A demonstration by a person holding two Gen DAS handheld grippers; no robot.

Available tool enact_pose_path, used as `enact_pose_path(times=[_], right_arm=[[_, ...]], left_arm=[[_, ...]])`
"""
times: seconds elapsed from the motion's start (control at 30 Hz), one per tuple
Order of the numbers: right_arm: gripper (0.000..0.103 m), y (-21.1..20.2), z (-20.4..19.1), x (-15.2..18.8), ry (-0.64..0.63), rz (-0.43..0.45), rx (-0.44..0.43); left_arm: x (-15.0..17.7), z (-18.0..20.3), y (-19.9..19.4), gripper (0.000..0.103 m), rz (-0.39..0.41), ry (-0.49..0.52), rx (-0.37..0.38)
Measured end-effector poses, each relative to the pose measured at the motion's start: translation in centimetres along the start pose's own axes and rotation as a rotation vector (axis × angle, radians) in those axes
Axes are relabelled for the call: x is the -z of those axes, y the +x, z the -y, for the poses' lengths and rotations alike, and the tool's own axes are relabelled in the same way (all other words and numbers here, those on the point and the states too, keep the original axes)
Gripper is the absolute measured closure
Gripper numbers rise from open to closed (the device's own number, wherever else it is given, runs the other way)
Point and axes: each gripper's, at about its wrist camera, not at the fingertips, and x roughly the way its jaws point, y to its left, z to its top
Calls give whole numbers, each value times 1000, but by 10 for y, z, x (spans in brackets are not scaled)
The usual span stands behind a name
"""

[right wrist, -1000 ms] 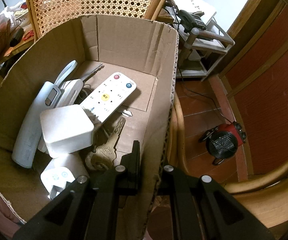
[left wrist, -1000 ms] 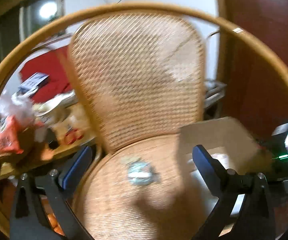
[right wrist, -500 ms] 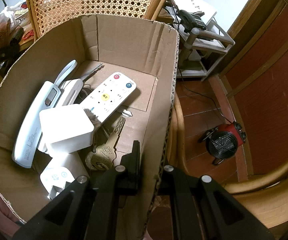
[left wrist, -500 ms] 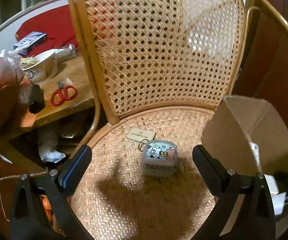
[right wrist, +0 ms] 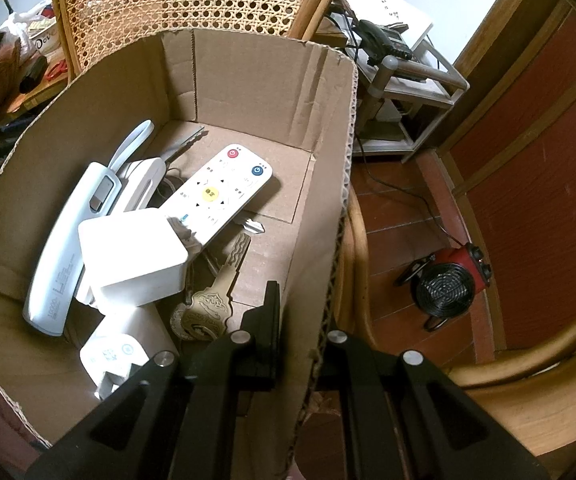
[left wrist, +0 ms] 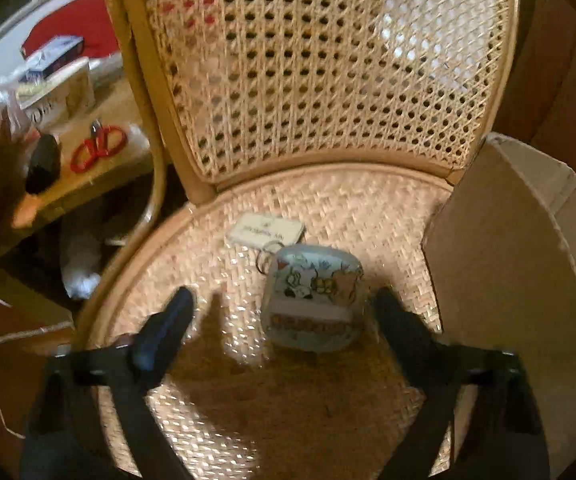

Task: Organize rigid objects
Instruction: 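Move the left gripper onto the cartoon earbud case and grasp it, then carry the earbud case into the box and release it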

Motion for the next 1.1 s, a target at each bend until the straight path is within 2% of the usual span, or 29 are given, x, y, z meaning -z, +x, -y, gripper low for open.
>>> enact_pose_path(times=[0.1, 0.13, 0.17, 0.47, 0.67, 0.83, 0.97, 1.1], right_arm=[[94, 0, 0, 0, -1, 1, -1], [94, 1, 0, 0, -2, 1, -2], [94, 1, 0, 0, -3, 2, -2], [94, 4, 1, -2, -9, 1, 0], [94, 4, 0, -2, -11, 1, 1], [94, 4, -1, -3, -13, 1, 2], [94, 4, -1, -3, -12, 1, 2], [94, 4, -1, -3, -8, 0, 1]], left_arm=[[2, -2, 6, 29, -7, -34, 48], [3, -2, 6, 33, 0, -39, 61], [4, -1, 7, 46, 7, -42, 90], [11, -7, -9, 48, 5, -58, 78], [13, -4, -58, 48, 111, -19, 89], [19, 8, -115, 48, 254, 49, 40], [23, 14, -160, 47, 357, 40, 138], [26, 33, -183, 47, 425, 78, 177]])
